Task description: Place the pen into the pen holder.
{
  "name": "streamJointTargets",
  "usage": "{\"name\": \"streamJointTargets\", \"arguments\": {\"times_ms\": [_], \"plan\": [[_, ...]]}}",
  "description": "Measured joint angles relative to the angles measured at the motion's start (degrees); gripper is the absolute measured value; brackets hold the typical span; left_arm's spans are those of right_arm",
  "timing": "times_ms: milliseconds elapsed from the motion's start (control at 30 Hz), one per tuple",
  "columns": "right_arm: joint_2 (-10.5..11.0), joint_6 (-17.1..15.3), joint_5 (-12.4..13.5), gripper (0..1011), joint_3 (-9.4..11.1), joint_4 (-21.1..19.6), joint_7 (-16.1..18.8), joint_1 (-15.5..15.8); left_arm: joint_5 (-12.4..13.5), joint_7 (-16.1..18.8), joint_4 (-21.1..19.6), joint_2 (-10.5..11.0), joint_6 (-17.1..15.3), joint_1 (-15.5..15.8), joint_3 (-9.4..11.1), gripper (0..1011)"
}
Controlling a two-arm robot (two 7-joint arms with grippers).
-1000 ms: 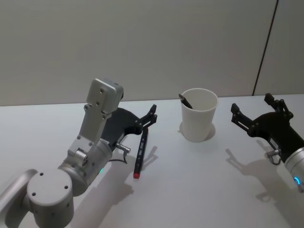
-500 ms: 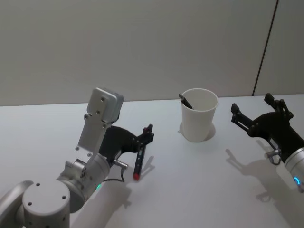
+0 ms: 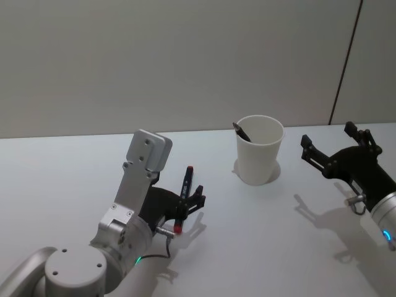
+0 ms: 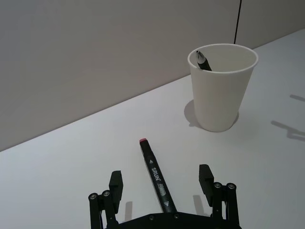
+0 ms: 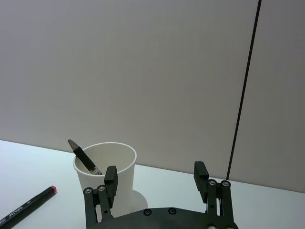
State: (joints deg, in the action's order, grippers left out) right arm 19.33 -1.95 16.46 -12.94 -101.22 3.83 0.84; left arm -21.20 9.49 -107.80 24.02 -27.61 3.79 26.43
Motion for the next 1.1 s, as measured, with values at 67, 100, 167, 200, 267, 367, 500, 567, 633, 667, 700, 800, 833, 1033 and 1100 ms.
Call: {"name": "streamJointTargets", "arguments": {"times_ms": [67, 100, 167, 200, 267, 367, 500, 567, 633, 667, 700, 800, 833, 1033, 1100], "plan": [[0.0, 0.0, 0.0, 1001, 0.0, 0.0, 0.0, 0.0, -0.1, 0.3, 0.2, -0.5, -0.8, 0.0, 0.2, 998], [0.0, 0.0, 0.0, 1001, 0.0, 0.0, 0.0, 0.0, -0.1, 0.5, 0.4, -0.8, -1.2, 0.0, 0.3, 998], [0.0, 0.0, 0.0, 1001, 0.0, 0.0, 0.0, 0.0, -0.1, 0.6, 0.6, -1.2, -1.5, 0.0, 0.4, 998], [0.0, 0.0, 0.0, 1001, 0.0, 0.0, 0.0, 0.0, -0.1, 0.6, 0.7, -1.4, -1.7, 0.1, 0.4, 998], [0.0, 0.0, 0.0, 1001, 0.0, 0.0, 0.0, 0.0, -0.1, 0.7, 1.0, -1.8, -2.2, 0.2, 0.5, 998], [0.0, 0.0, 0.0, 1001, 0.0, 0.0, 0.0, 0.0, -0.1, 0.9, 1.5, -2.5, -2.7, 0.3, 0.6, 998], [0.0, 0.0, 0.0, 1001, 0.0, 0.0, 0.0, 0.0, -0.1, 1.1, 2.1, -3.1, -3.4, 0.4, 0.6, 998], [0.0, 0.0, 0.0, 1001, 0.0, 0.0, 0.0, 0.0, 0.0, 1.2, 2.3, -3.3, -3.6, 0.5, 0.6, 998], [0.0, 0.0, 0.0, 1001, 0.0, 0.0, 0.0, 0.0, 0.0, 1.4, 2.6, -3.6, -4.0, 0.6, 0.6, 999], [0.0, 0.0, 0.0, 1001, 0.0, 0.0, 0.0, 0.0, 0.0, 1.5, 2.7, -3.8, -4.3, 0.6, 0.5, 999], [0.0, 0.0, 0.0, 1001, 0.0, 0.0, 0.0, 0.0, 0.0, 1.5, 2.8, -3.9, -4.4, 0.7, 0.5, 998], [0.0, 0.0, 0.0, 1001, 0.0, 0.0, 0.0, 0.0, 0.0, 1.7, 3.1, -4.2, -5.0, 0.7, 0.4, 998], [0.0, 0.0, 0.0, 1001, 0.0, 0.0, 0.0, 0.0, 0.0, 1.8, 3.2, -4.4, -5.4, 0.8, 0.3, 998], [0.0, 0.0, 0.0, 1001, 0.0, 0.0, 0.0, 0.0, -0.5, 2.2, 3.7, -5.0, -6.5, 1.0, -0.1, 999], [0.0, 0.0, 0.0, 1001, 0.0, 0.0, 0.0, 0.0, -0.8, 2.4, 3.9, -5.2, -7.1, 1.0, -0.2, 999]]}}
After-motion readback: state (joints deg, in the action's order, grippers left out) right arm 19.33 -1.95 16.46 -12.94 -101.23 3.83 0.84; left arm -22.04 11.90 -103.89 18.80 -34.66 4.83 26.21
